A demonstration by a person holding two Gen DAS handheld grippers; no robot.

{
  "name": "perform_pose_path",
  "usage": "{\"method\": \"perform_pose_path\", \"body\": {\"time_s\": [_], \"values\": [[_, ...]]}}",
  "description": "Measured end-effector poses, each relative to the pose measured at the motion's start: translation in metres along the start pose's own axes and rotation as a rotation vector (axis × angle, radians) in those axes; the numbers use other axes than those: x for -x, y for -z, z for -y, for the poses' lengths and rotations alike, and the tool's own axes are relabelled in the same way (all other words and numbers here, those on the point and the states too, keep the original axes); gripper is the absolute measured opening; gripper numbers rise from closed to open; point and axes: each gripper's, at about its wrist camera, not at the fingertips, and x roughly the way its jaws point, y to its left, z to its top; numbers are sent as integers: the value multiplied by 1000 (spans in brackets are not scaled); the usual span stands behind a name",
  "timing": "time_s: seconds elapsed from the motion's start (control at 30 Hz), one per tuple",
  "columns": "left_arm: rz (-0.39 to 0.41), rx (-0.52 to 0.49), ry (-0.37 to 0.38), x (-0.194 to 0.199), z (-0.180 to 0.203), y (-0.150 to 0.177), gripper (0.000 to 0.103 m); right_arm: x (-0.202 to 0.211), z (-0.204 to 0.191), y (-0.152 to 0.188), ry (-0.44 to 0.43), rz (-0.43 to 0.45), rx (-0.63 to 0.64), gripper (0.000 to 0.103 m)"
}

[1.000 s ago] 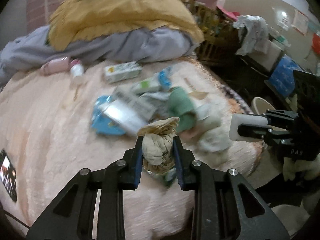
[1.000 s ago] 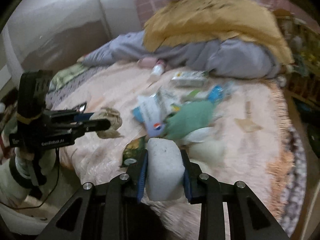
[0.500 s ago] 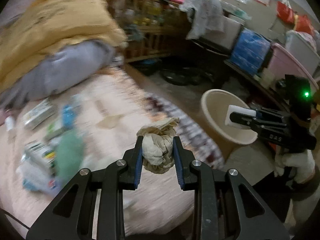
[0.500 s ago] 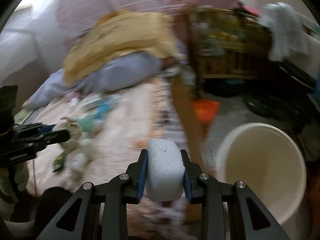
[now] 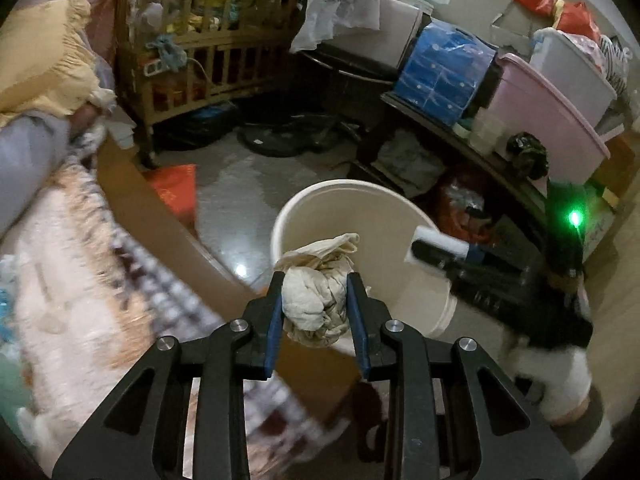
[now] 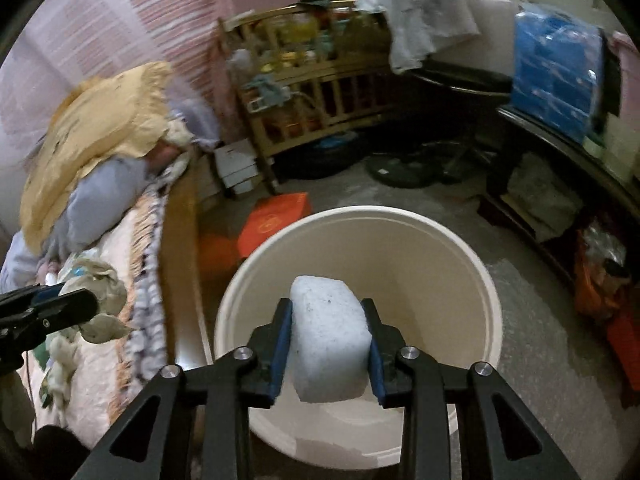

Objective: Collect trash
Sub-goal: 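Carry both items over the white bucket and open both tools to drop them, then move both tools back over the bed toward the remaining trash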

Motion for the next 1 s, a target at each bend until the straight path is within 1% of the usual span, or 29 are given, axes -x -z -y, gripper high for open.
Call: {"method": "perform_pose_path", "body": {"time_s": [0.03, 0.1, 0.13, 0.17, 0.2, 0.23, 0.27, 0.37, 0.43, 0.53, 0.6, 0.7, 0.73, 0.87, 0.97, 1.0], "values": [[2, 7, 8, -7, 3, -2, 31, -1, 3, 1, -3, 5, -12, 43], [6, 27, 50, -18, 6, -7, 39, -5, 10, 2, 0, 16, -42, 48], [3, 53, 84, -27, 6, -9, 47, -6, 11, 3, 12, 18, -52, 52], [-2, 74, 99, -30, 5, -9, 54, -8, 13, 3, 22, 16, -58, 55], [-10, 103, 111, -33, 3, -10, 55, -10, 14, 3, 28, 10, -65, 64], [-15, 117, 112, -35, 0, -11, 56, -12, 13, 2, 25, 7, -70, 68], [-17, 130, 104, -35, -3, -10, 56, -12, 13, 2, 11, 7, -70, 68], [-17, 135, 78, -26, -9, -6, 56, -10, 8, 3, 12, 14, -58, 68], [-9, 139, 38, -14, -14, -1, 56, -10, 4, 4, 1, 13, -49, 68], [33, 119, -77, 12, -21, 11, 56, -13, -9, 7, -25, 0, -25, 68], [60, 103, -170, 31, -27, 21, 56, -13, -25, 9, -54, -9, 6, 68], [89, 113, -221, 54, -42, 38, 56, -9, -52, 12, -100, -7, 45, 68], [93, 119, -234, 59, -46, 44, 56, -8, -60, 14, -113, -6, 56, 68], [102, 143, -336, 84, -66, 67, 56, -4, -105, 21, -180, -20, 105, 69], [122, 158, -392, 105, -83, 85, 56, -1, -138, 26, -225, -27, 146, 70], [124, 166, -400, 110, -86, 89, 56, 1, -150, 29, -240, -28, 157, 71]]}}
